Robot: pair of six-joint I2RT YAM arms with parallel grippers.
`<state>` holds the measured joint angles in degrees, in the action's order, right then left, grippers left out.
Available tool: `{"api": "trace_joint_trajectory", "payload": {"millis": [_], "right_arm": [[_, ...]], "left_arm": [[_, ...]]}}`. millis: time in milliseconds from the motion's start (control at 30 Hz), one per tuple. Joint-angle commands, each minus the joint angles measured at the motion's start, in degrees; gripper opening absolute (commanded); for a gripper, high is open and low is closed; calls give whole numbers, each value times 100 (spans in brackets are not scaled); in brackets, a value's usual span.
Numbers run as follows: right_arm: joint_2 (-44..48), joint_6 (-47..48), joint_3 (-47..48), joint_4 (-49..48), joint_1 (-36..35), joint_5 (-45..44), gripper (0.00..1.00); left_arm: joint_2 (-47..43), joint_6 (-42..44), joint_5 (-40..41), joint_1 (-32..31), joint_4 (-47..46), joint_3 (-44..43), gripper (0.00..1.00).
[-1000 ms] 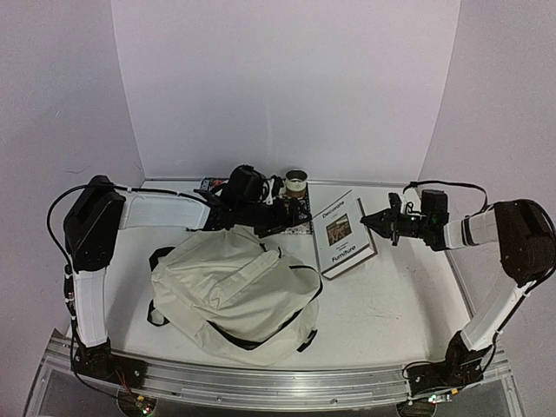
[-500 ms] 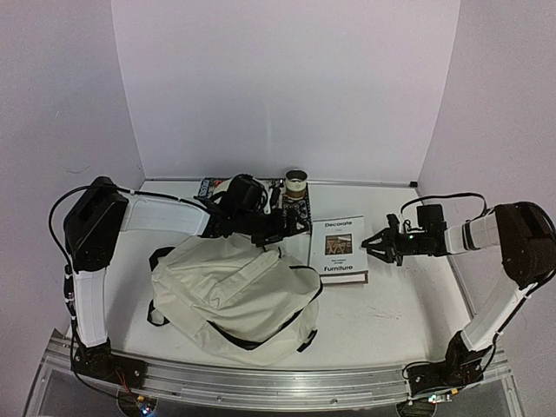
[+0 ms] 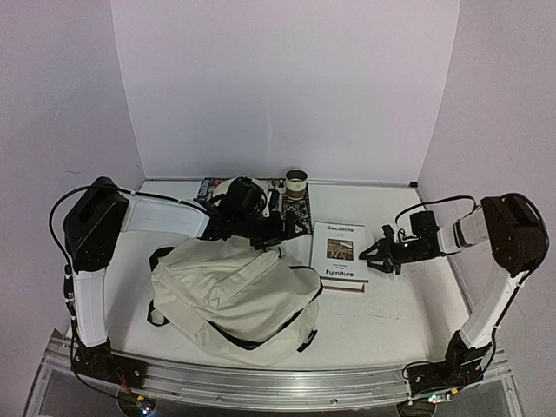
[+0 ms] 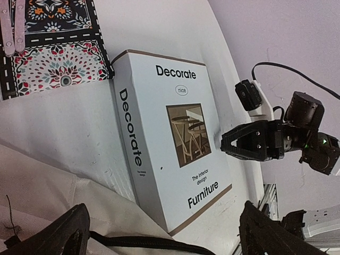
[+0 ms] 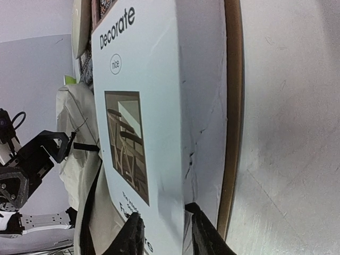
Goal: Pack the student bag
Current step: Pick up the book from the center of the board.
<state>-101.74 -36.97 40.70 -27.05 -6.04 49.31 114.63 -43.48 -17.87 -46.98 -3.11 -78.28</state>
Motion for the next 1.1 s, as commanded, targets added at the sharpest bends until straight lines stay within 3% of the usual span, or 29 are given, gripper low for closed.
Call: {"api": "trace_joint_trajectory", "payload": {"millis": [0, 333, 667, 1067], "right_arm": [[-179, 265, 231, 121, -9, 291, 28], [106, 120, 338, 94, 9, 687, 0], [1159, -441, 568, 86, 21, 1047, 0], [1861, -968, 738, -150, -274, 1312, 0]], "left_arm": [[-298, 81, -15, -15, -188, 32, 99], [-288, 137, -48, -4, -187, -2, 99], [-575, 120, -144, 134, -184, 84, 99], [-593, -84, -916, 132, -594, -93, 99]]}}
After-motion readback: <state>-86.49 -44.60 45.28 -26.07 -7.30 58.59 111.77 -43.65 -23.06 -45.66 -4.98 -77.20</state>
